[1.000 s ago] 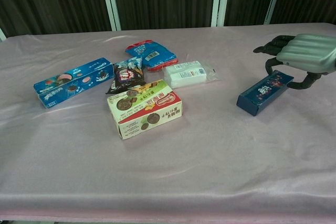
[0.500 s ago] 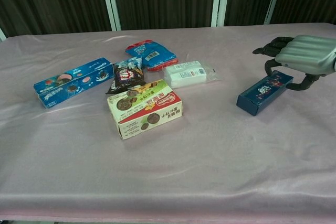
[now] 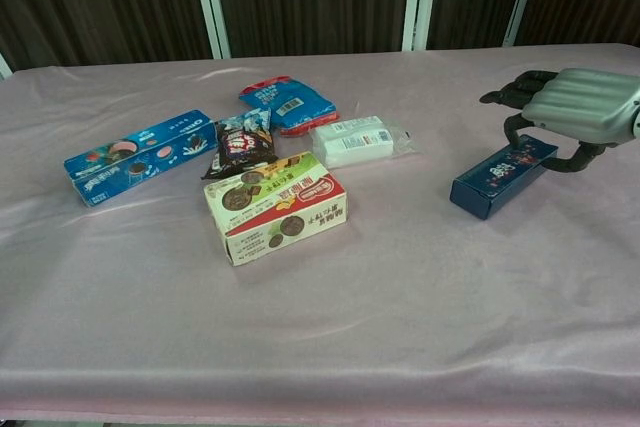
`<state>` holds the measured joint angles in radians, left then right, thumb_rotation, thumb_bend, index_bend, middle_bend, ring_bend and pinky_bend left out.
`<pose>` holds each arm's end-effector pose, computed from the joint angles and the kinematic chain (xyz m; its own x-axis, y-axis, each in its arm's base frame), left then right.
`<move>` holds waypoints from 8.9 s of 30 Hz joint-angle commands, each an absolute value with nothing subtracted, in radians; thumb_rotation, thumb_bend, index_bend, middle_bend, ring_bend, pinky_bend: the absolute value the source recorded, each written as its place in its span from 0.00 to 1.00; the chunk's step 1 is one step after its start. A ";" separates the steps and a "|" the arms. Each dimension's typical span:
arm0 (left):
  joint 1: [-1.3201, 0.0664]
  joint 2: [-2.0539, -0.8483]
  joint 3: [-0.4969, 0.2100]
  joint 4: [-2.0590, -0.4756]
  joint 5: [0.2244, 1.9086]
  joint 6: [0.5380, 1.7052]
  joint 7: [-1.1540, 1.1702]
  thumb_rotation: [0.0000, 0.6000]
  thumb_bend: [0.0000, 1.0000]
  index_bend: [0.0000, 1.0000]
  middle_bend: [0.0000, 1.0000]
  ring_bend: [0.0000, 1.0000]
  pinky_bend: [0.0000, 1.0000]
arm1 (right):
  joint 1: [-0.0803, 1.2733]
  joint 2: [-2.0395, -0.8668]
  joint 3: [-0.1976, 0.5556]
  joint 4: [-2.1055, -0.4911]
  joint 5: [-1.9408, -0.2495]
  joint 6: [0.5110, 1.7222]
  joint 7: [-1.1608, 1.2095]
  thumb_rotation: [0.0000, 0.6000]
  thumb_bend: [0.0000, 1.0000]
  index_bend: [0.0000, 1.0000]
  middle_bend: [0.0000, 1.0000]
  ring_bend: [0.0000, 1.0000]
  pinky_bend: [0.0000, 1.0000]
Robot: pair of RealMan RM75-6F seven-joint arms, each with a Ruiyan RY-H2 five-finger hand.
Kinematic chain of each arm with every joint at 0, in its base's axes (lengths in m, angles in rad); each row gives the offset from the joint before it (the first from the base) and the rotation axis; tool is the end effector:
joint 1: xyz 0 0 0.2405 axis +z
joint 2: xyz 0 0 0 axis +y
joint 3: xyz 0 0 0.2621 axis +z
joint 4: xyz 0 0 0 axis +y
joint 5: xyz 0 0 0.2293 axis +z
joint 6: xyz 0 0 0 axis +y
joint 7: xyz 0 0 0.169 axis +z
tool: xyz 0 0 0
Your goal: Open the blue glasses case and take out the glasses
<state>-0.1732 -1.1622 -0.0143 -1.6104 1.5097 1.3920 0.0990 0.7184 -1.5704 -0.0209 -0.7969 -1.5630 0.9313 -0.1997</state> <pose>-0.3082 0.2262 0.1086 0.4587 0.0909 0.8839 0.8868 -0.1104 -0.4488 -0.2857 -0.4233 0.0025 0.9101 0.0050 0.4144 -0.3604 -0.4843 0.7972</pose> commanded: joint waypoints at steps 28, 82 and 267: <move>-0.171 -1.157 -0.019 -1.606 1.500 1.393 0.085 1.00 0.44 0.00 0.01 0.02 0.12 | 0.796 -1.620 0.085 -0.812 -1.461 0.839 -0.310 1.00 0.85 0.63 0.01 0.00 0.00; -0.176 -1.153 -0.001 -1.608 1.540 1.392 0.071 1.00 0.44 0.00 0.01 0.02 0.12 | 0.685 -1.410 0.010 -1.282 -1.484 0.889 -0.233 1.00 0.52 0.42 0.00 0.00 0.00; -0.179 -1.139 0.008 -1.608 1.560 1.395 0.034 1.00 0.44 0.00 0.01 0.02 0.13 | 0.640 -1.579 0.104 -1.052 -1.440 1.129 -0.471 1.00 0.53 0.65 0.02 0.00 0.00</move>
<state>-0.1791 -1.1397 0.0082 -1.6083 1.5600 1.3948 0.0348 0.6454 -1.5549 0.1001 -1.0772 -1.4244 1.1022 -0.4480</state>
